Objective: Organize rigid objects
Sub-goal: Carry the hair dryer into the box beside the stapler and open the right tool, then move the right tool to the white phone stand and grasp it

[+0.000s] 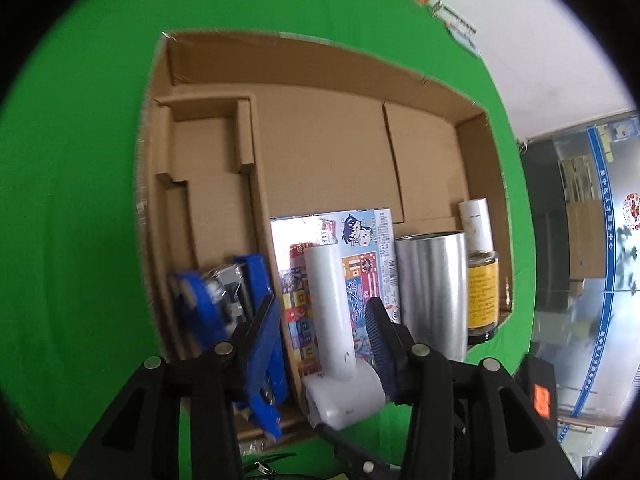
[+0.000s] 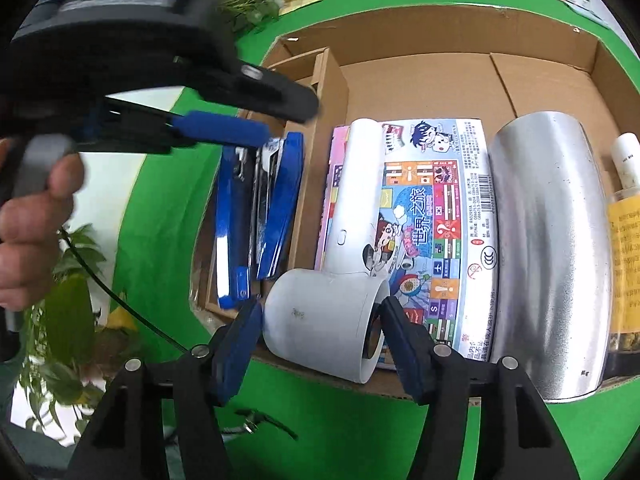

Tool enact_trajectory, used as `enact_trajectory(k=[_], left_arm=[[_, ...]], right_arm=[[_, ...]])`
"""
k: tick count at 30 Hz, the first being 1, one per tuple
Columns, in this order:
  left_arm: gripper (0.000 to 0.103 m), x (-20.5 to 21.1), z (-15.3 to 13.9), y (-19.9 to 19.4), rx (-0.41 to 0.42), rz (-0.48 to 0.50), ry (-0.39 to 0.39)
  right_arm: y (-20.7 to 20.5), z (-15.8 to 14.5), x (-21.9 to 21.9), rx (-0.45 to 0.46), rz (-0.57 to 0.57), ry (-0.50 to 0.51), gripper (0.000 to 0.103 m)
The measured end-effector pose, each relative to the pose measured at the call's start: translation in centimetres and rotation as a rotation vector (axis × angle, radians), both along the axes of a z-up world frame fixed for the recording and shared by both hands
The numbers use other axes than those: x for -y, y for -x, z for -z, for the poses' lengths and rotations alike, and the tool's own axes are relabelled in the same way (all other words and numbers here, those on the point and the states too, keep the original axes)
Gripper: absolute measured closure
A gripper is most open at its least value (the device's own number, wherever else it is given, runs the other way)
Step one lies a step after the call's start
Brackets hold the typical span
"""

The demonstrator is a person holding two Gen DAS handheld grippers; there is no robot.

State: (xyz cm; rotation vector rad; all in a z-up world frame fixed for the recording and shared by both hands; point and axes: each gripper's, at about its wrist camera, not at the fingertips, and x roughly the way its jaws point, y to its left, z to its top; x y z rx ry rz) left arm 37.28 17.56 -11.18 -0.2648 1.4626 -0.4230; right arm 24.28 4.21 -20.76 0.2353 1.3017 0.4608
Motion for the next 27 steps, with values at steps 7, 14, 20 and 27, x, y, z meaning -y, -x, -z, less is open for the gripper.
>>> enact_trajectory(k=[7, 14, 20, 27], left_arm=[[0.017, -1.5, -9.0, 7.0, 0.504, -0.123, -0.148], [0.033, -2.8, -12.1, 13.4, 0.572, -0.192, -0.161], [0.096, -1.9, -12.7, 17.6, 0.538, -0.142, -0.066], [0.006, -0.5, -14.5, 22.0, 0.601, -0.262, -0.182]], right_arm=[[4.1, -7.4, 2.3, 0.259, 0.126, 0.075, 0.001], [9.4, -11.5, 3.2, 0.264, 0.175, 0.241, 0.001], [15.1, -15.9, 3.3, 0.332, 0.189, 0.271, 0.046], [19.6, -17.9, 5.7, 0.372, 0.184, 0.208, 0.001]])
